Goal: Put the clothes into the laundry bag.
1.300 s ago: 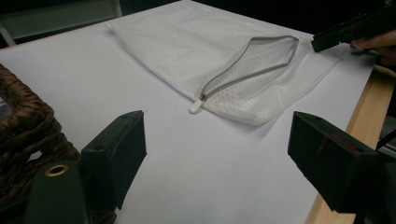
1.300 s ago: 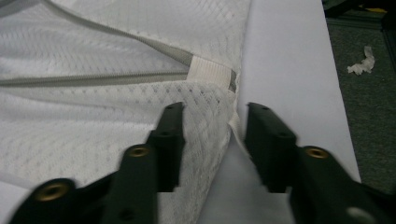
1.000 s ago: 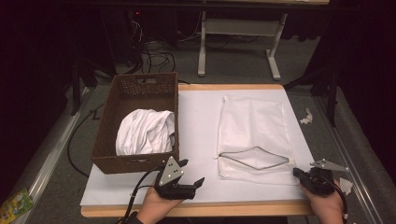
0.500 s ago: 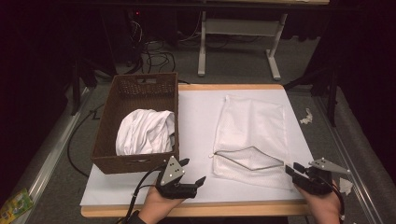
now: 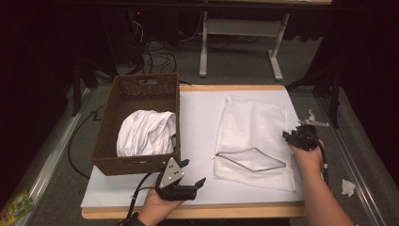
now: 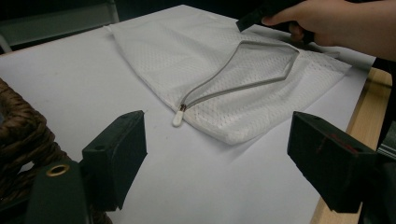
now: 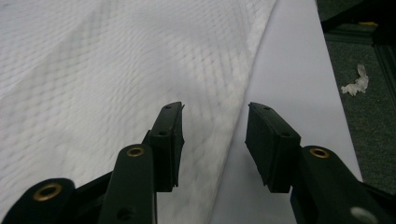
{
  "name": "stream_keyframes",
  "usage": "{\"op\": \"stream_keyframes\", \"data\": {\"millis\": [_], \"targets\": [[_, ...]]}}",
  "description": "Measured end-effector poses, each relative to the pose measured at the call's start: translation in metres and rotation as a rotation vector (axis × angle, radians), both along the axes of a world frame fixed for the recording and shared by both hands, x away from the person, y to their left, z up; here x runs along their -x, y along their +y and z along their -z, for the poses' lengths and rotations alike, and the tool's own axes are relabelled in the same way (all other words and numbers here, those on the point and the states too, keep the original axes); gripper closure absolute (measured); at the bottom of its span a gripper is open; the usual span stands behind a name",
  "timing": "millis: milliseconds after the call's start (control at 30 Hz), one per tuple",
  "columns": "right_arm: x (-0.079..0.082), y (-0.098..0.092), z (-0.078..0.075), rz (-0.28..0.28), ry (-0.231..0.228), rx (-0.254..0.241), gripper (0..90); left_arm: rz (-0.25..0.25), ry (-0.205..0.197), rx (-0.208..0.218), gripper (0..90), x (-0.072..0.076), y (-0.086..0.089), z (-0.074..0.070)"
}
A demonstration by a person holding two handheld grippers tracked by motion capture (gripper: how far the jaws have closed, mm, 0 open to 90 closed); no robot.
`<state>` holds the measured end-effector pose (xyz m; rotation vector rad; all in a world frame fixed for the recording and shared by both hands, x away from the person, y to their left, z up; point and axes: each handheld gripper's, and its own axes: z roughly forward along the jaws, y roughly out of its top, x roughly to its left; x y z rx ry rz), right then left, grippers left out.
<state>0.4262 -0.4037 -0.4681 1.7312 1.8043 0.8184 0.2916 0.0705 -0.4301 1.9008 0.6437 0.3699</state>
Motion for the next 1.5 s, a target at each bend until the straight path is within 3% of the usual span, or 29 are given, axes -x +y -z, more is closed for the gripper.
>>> {"op": "stream_keyframes", "data": {"millis": [100, 167, 233, 300, 367, 400, 467, 533, 600, 633, 700, 833, 967, 1033, 1167, 1233, 1300, 1367, 1433, 1500], "targets": [[-0.013, -0.002, 0.003, -0.004, 0.016, -0.011, 58.4, 0.004, 0.001, -0.009, 20.5, -0.001, 0.001, 0.001], [-0.021, 0.000, 0.005, -0.017, 0.035, 0.030, 70.0, 0.001, 0.004, -0.010, 20.4, -0.001, 0.002, 0.002], [-0.023, 0.002, 0.005, -0.044, 0.028, 0.060, 90.0, -0.003, 0.004, -0.008, 20.4, -0.002, 0.003, 0.002], [-0.023, 0.002, 0.004, -0.058, 0.039, 0.096, 90.0, -0.007, 0.004, -0.004, 20.4, -0.002, 0.004, 0.002], [-0.020, -0.002, 0.002, -0.037, 0.043, 0.131, 90.0, -0.012, 0.003, 0.001, 20.4, -0.002, 0.004, 0.002], [-0.015, -0.014, 0.002, 0.000, 0.053, 0.102, 90.0, -0.013, 0.003, 0.002, 20.4, -0.001, 0.005, 0.001], [-0.012, -0.018, 0.002, 0.013, 0.050, 0.099, 90.0, -0.009, 0.000, 0.003, 20.5, -0.001, 0.004, 0.001], [-0.007, -0.019, 0.000, 0.013, 0.050, 0.140, 84.4, -0.007, -0.004, -0.001, 20.5, 0.000, 0.004, 0.001], [-0.001, -0.020, -0.005, -0.007, 0.006, 0.077, 68.6, -0.010, -0.009, 0.001, 20.4, 0.000, 0.003, 0.001], [0.009, -0.014, -0.015, -0.050, -0.024, 0.018, 60.9, -0.014, -0.007, 0.004, 20.5, -0.001, 0.004, 0.000], [0.015, -0.009, -0.020, -0.077, -0.045, 0.004, 57.4, -0.017, -0.009, -0.001, 20.7, -0.002, 0.004, 0.001], [0.049, 0.014, -0.033, -0.142, -0.109, 0.029, 43.0, -0.031, -0.010, -0.004, 20.6, -0.003, 0.006, 0.000], [0.085, 0.030, -0.045, -0.176, -0.180, 0.009, 30.5, -0.049, -0.014, 0.000, 20.5, -0.003, 0.007, -0.002], [0.099, 0.038, -0.049, -0.194, -0.203, -0.002, 27.2, -0.050, -0.012, 0.005, 20.2, -0.003, 0.008, -0.002], [0.122, 0.051, -0.051, -0.258, -0.227, -0.018, 31.6, -0.059, -0.010, 0.006, 20.0, -0.004, 0.011, -0.003], [0.130, 0.057, -0.050, -0.267, -0.230, -0.021, 31.7, -0.064, -0.003, 0.038, 21.4, -0.005, 0.014, -0.004], [0.137, 0.060, -0.047, -0.268, -0.246, -0.011, 32.1, -0.067, -0.008, 0.035, 22.3, -0.005, 0.016, -0.004], [0.142, 0.058, -0.042, -0.262, -0.293, -0.035, 32.0, -0.070, -0.001, 0.021, 22.2, -0.006, 0.017, -0.005], [0.143, 0.055, -0.040, -0.273, -0.285, -0.064, 30.7, -0.070, -0.001, 0.028, 22.2, -0.007, 0.019, -0.005], [0.146, 0.055, -0.038, -0.276, -0.283, -0.042, 27.7, -0.078, -0.010, 0.032, 22.2, -0.007, 0.020, -0.007]]}}
